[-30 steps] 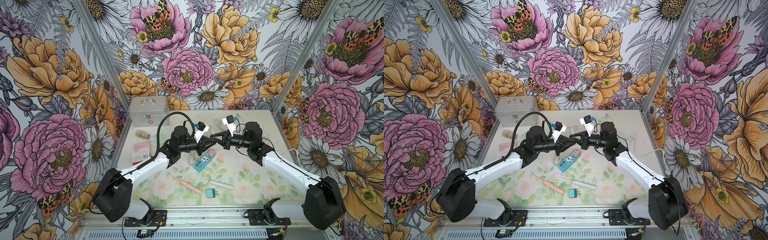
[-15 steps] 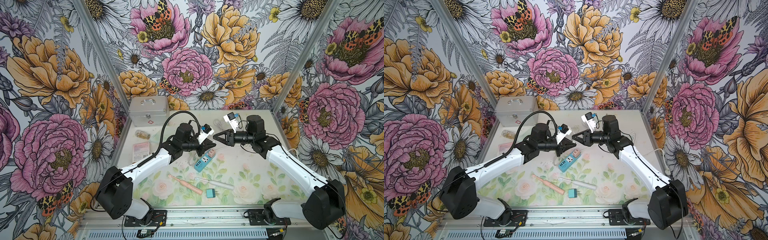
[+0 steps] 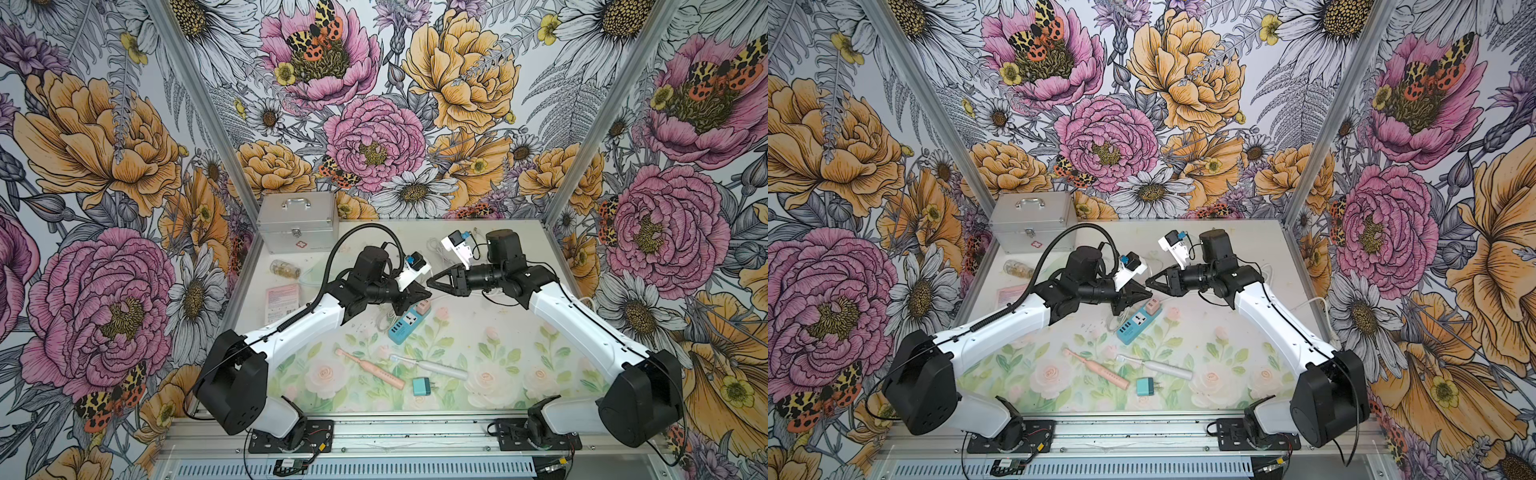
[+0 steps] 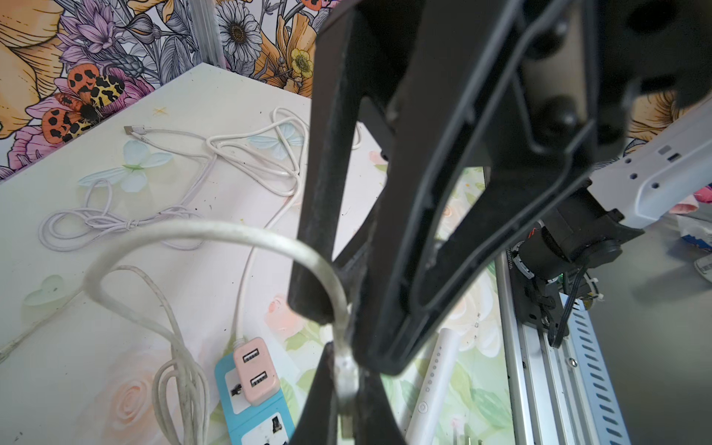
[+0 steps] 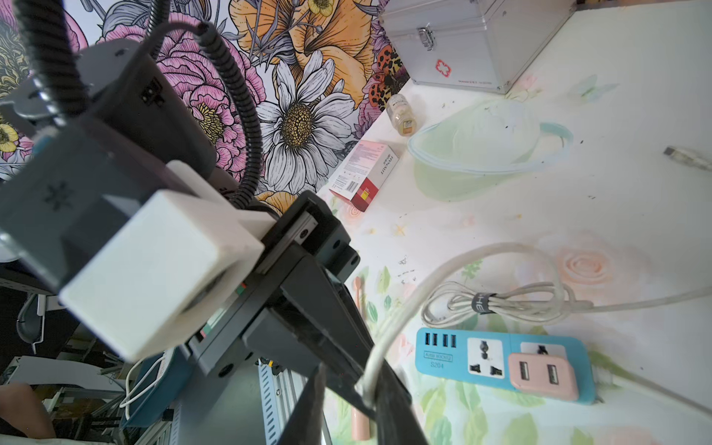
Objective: Charge the electric toothbrush
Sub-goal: Adjust the charging cable.
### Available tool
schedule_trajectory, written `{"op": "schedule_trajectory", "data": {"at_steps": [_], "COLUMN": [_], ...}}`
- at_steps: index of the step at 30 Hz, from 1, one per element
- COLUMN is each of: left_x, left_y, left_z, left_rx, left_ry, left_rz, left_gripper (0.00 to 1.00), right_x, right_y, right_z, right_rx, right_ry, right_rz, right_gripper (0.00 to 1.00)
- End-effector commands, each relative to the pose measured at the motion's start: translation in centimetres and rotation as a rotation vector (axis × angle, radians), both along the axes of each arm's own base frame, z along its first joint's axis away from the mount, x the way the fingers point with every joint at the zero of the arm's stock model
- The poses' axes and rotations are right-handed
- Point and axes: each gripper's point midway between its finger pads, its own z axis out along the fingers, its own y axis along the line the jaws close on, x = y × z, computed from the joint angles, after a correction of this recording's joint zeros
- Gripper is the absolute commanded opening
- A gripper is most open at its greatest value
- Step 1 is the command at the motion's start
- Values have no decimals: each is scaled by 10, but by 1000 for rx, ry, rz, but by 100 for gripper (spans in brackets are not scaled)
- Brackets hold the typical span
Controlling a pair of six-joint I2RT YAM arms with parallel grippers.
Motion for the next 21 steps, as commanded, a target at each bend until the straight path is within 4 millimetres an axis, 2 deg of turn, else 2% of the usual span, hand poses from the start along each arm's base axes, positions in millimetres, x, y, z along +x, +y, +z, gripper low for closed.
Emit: {"op": "schedule_trajectory", "data": {"at_steps": [1, 6, 9, 12, 18, 21], "left_x": [3, 1, 0, -2, -3, -1], "left_y": [-9, -9, -10, -11, -12, -12], "left_z": [20, 20, 19, 20, 20, 19], "left_rx": [-40, -38, -37, -40, -41, -38], "left_ry": [-58, -59, -55, -55, -52, -52], "left_rz": [-38, -47, -55, -63, -72, -68], "left_gripper": [0, 0, 0, 0, 0, 0], "right_x": [-4, 1, 2, 4, 5, 4], "right_y": [3, 3, 4, 3, 5, 3], "right_z": [-2, -9, -9, -13, -15, -14], "right_rx": [-20, -44, -43, -56, -53, -54], "right_ry": [-2, -1, -7, -3, 1, -14], "right_rz": [37, 26, 31, 25, 38, 38], "right_gripper": [25, 25, 19, 24, 23, 19]}}
